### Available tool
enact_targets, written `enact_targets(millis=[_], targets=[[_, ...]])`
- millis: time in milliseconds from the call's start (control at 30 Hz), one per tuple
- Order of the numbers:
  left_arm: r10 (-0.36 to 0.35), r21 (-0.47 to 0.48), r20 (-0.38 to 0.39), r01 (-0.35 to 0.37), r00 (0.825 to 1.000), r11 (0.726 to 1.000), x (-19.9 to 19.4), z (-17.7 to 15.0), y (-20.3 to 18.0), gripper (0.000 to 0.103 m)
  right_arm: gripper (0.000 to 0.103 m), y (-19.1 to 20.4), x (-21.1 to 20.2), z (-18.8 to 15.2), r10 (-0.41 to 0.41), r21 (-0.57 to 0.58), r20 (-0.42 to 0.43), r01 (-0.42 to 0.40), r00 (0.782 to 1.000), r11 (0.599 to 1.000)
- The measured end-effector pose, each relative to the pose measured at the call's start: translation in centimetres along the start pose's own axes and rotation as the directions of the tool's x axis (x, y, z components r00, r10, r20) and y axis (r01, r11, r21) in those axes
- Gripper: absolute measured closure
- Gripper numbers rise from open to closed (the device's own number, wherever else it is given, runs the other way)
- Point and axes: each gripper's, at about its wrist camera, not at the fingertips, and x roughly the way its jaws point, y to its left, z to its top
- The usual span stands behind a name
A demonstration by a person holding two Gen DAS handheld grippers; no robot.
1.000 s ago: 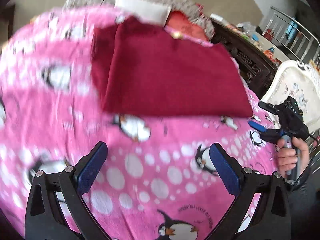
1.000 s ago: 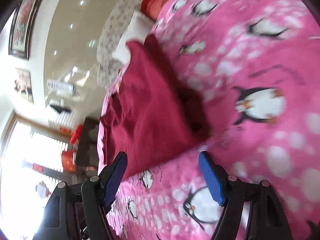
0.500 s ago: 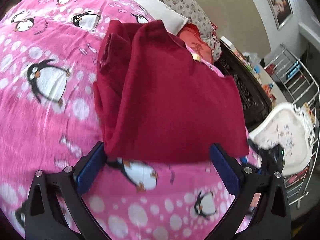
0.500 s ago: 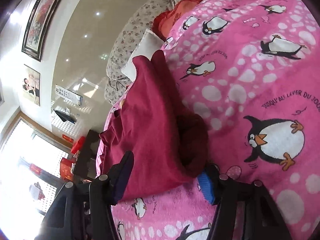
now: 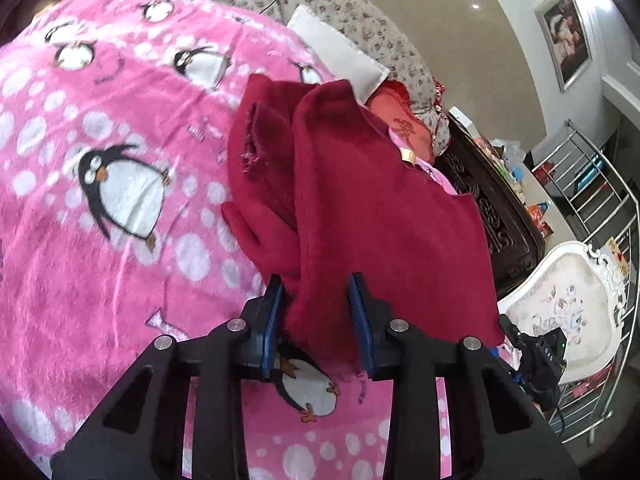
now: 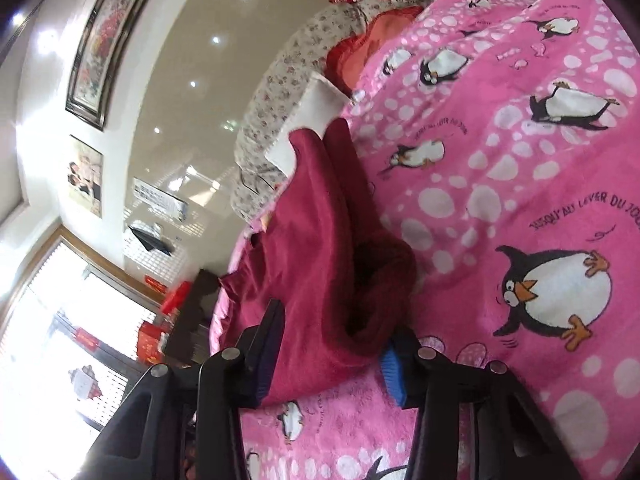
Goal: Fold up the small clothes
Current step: 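Close the left gripper on the side edge of the red shirt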
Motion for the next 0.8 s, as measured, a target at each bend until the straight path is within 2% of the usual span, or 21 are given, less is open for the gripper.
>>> enact_targets(millis=[67,167,200,233,267,300,433,600,733,800], targets=[[0.019,0.008,-0.015,-0.019,1.0,1.0,0.6,0.0,0.0,0.073,0.059,-0.2,0.6,0.1,-0.036,0.008,-0.021,0.036,0.999,0.999],[0.012,-0.033,-0.017,-0.013,1.0,0.999,1.2,0.3,0.7,0.073,0.062,-0.2,0.7,0.2,-0.053,0.01,-0.02,0.053,0.998,0.999],[0.011,-0.044,-0.011,-0.011,1.0,0.999,1.2,0.2,0.8,0.074,0.073,-0.1,0.8,0.2,-0.057,0.005,-0.021,0.057,0.998,0.998],[0.012,-0.046,-0.006,-0.012,1.0,0.999,1.1,0.2,0.9,0.083,0.083,0.0,0.8,0.3,-0.057,0.002,-0.02,0.057,0.998,0.998],[0.017,-0.039,-0.007,-0.018,1.0,0.999,0.9,0.1,0.8,0.084,0.09,0.1,0.8,0.3,-0.059,-0.002,-0.019,0.059,0.998,0.998],[0.023,-0.033,-0.008,-0.023,1.0,0.999,0.8,0.0,0.7,0.086,0.092,0.5,0.8,0.3,-0.064,-0.016,-0.01,0.064,0.998,0.998],[-0.013,-0.025,0.003,0.013,1.0,1.0,-1.7,-0.8,-0.3,0.088,0.093,2.3,-0.9,-0.1,-0.077,-0.054,0.001,0.077,0.997,0.996],[-0.041,0.074,0.0,0.041,0.999,0.996,-7.1,-3.6,-2.4,0.088,0.093,3.2,-6.3,-2.6,-0.021,-0.035,-0.068,0.019,0.997,0.999],[-0.086,0.052,-0.013,0.087,0.996,0.995,-10.1,-7.0,-1.7,0.088,0.093,1.3,-9.7,-5.9,0.012,0.065,-0.123,-0.004,0.992,0.998],[-0.073,0.025,-0.024,0.073,0.997,0.997,-9.9,-8.3,-1.3,0.087,0.091,-0.5,-10.0,-7.0,0.019,0.134,-0.164,0.003,0.986,0.991]])
